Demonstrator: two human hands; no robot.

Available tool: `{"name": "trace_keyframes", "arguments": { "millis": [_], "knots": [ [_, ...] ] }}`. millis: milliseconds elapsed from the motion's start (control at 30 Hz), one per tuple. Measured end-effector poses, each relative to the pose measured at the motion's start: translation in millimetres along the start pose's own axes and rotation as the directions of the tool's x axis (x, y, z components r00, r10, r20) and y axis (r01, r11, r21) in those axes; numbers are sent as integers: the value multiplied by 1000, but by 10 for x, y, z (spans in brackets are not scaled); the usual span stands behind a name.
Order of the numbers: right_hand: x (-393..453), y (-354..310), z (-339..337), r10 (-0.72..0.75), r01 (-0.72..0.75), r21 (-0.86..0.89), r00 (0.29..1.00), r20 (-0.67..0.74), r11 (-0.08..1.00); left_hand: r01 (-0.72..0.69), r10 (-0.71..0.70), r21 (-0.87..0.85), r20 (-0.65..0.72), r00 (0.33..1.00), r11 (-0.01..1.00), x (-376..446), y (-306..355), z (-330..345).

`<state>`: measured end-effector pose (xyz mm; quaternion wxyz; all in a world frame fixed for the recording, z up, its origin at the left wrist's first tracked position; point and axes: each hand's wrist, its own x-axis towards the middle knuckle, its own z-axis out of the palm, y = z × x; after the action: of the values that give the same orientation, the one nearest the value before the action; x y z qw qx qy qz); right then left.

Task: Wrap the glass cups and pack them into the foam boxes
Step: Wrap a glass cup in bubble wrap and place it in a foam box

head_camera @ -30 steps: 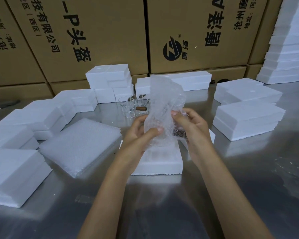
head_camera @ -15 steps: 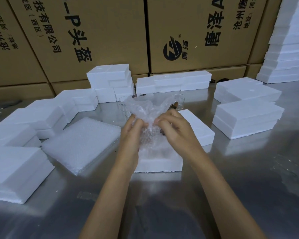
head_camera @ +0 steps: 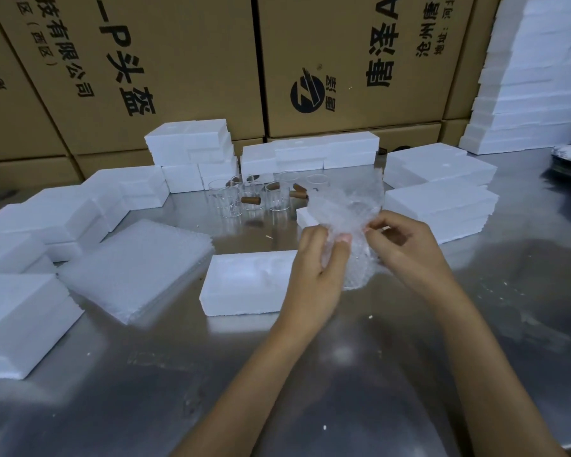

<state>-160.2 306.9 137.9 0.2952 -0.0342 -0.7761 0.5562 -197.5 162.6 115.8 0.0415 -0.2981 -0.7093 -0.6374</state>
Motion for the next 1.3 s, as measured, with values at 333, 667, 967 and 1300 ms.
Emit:
{"name": "trace_keyframes", "arguments": {
  "millis": [333, 667, 967, 1300],
  "knots": [
    [-35, 315, -6, 68, -71, -118, 997, -27, 990, -123, 54, 592, 132, 990, 797, -40, -222, 2],
    [-63, 457, 199, -10, 18, -261, 999, 31, 965, -339, 344, 537, 94, 934, 773, 13, -222, -69],
    [-176, 347, 187, -137, 120, -127, 980, -142, 985, -361, 168, 729, 326, 930, 581, 18, -197, -83],
    [-226, 421, 242, -225, 263, -592, 964, 139, 762, -332, 254, 683, 216, 943, 651, 21, -226, -176]
  ]
}}
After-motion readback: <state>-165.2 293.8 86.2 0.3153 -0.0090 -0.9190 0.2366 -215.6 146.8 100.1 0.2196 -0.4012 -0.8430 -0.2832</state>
